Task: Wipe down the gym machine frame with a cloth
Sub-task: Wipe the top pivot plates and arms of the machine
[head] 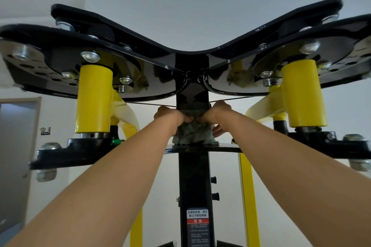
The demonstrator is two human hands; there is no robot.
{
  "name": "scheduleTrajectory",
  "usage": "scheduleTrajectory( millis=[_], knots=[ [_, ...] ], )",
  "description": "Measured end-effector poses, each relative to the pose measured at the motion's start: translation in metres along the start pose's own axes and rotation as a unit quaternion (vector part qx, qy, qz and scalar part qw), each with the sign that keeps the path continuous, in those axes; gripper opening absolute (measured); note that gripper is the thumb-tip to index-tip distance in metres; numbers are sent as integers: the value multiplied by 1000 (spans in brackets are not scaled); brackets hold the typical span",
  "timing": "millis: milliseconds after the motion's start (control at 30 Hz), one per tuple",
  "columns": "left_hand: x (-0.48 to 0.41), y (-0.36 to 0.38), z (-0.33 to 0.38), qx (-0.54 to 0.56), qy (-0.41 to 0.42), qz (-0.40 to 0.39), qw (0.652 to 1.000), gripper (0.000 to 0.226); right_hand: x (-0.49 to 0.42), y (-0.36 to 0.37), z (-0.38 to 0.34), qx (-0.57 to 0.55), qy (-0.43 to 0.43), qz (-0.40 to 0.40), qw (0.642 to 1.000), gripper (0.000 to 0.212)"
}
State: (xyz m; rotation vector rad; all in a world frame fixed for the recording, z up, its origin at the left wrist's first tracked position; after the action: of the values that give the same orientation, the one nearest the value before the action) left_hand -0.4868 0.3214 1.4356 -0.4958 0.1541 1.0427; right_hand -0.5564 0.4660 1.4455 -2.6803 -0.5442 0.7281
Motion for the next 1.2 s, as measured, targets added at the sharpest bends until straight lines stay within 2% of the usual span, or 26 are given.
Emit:
scheduleTrajectory(
  millis=[100,167,267,333,400,533,700,833,1033,1200],
  knots=[
    [4,-7,5,-35,29,83,995,73,-4,-1,-1,-20,-24,27,999,45],
    [5,-9,10,-39,57,120,990,64,-9,-2,-4,-43,-46,74,995,44],
    [3,-9,17,-36,113,158,980,41,-20,-4,-7,-95,-87,142,982,36],
    [2,-9,18,-29,132,180,974,37,-23,-2,-6,-127,-109,173,971,25],
    [1,-8,16,-25,135,187,973,39,-25,0,-3,-142,-115,187,965,32],
    [0,-7,12,-25,129,173,976,48,-24,2,0,-147,-110,171,968,39],
    [7,-8,12,-83,176,160,968,59,-21,2,3,-58,-130,136,980,50],
    [16,-7,12,-110,203,141,963,54,-16,1,6,14,-136,111,984,61],
    [19,-8,12,-124,228,131,957,53,-9,1,4,-31,-201,164,965,41],
    [20,-9,10,-138,226,121,957,52,-6,6,4,-30,-243,83,966,48]
  ],
)
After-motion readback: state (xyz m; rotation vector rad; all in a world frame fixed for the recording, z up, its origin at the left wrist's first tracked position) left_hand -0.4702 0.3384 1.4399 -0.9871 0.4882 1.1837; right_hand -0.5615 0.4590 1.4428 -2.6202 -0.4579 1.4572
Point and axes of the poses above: each hand's wrist, its own x-axis away from the middle knuckle, its own y-axis out of the palm, z = x × y, the point moved 3 cm from there along -x, towards the middle knuckle, and after that the axes turned 8 degrees about -x, right-handed, at the moved point
